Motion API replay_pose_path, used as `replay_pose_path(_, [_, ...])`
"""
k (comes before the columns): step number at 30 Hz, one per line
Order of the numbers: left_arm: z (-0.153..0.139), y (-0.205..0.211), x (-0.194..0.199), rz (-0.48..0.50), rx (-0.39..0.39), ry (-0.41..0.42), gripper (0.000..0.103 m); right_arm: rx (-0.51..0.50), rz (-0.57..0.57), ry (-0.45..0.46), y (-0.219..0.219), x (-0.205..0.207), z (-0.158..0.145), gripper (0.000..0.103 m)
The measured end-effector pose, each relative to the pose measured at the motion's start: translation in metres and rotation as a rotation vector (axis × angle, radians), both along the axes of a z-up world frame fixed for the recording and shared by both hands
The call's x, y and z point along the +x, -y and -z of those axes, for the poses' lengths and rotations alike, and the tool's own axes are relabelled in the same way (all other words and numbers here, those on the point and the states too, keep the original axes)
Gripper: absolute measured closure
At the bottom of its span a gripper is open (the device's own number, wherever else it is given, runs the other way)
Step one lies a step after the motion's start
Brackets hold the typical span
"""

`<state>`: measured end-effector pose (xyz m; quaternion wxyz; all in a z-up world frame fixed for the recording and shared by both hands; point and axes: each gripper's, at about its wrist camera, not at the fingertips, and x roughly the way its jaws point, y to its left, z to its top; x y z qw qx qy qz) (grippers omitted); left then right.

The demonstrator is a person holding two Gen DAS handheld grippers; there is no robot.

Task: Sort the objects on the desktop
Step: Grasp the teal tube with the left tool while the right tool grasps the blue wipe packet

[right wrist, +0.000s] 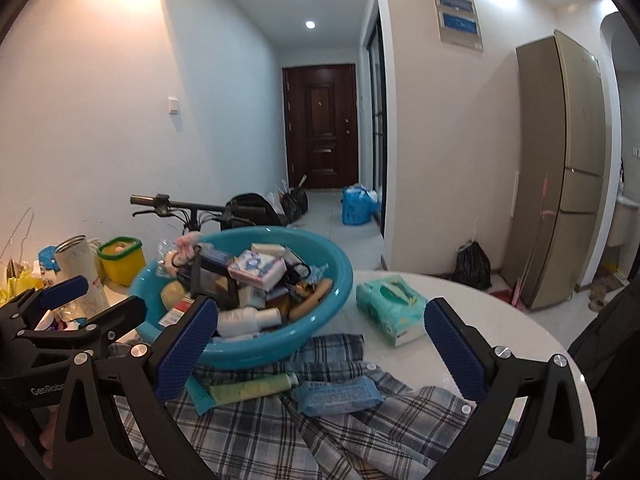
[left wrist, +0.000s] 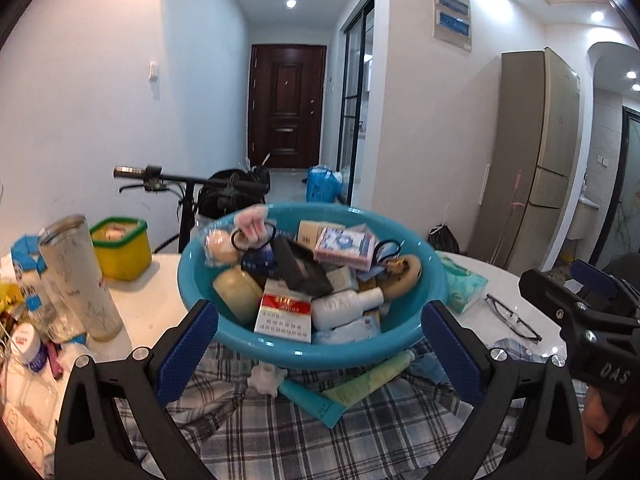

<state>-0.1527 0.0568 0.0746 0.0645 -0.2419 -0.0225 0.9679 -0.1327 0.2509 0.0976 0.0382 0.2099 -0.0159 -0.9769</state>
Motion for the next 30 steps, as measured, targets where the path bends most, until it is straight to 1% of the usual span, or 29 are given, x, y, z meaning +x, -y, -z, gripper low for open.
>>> replay_pose_path(4, [0.018, 0.006, -0.009, -0.011, 0.024, 0.061, 0.0, -0.016, -0.003, 0.09, -0.009, -0.019, 0.017, 0.0])
replay_pose_path(9, [0.041, 0.007, -0.021, -0.015, 0.025, 0.148, 0.0, 0.011, -0.032, 0.217, -0.009, -0.042, 0.044, 0.0])
replay_pose_path(13, [0.067, 0.001, -0.036, 0.008, 0.017, 0.264, 0.0, 0.007, -0.04, 0.297, -0.013, -0.057, 0.064, 0.0])
replay_pose_path(15, [0.08, -0.001, -0.042, 0.012, 0.016, 0.317, 0.0, 0.007, -0.037, 0.323, -0.015, -0.063, 0.072, 0.0])
replay_pose_path(19, [0.102, -0.001, -0.055, 0.008, 0.017, 0.407, 0.0, 0.037, -0.025, 0.352, -0.015, -0.073, 0.086, 0.0])
replay_pose_path(21, [0.108, 0.001, -0.061, -0.001, 0.016, 0.427, 0.0, 0.077, -0.02, 0.345, -0.012, -0.075, 0.09, 0.0])
replay_pose_path(23, [0.116, 0.003, -0.067, -0.016, 0.008, 0.449, 0.002, 0.138, -0.016, 0.328, -0.007, -0.076, 0.093, 0.0])
replay_pose_path(25, [0.124, 0.006, -0.074, -0.031, 0.012, 0.487, 0.01, 0.2, -0.018, 0.313, -0.001, -0.076, 0.095, 0.0])
replay_pose_path(27, [0.132, 0.009, -0.078, -0.039, 0.023, 0.529, 0.013, 0.242, -0.022, 0.311, 0.003, -0.077, 0.099, 0.0])
replay_pose_path(29, [0.132, 0.009, -0.078, -0.051, 0.005, 0.506, 0.017, 0.25, -0.035, 0.324, 0.005, -0.079, 0.103, 0.0])
replay_pose_path(30, [0.132, 0.009, -0.078, -0.05, -0.001, 0.505, 0.022, 0.248, -0.044, 0.334, 0.006, -0.08, 0.105, 0.0])
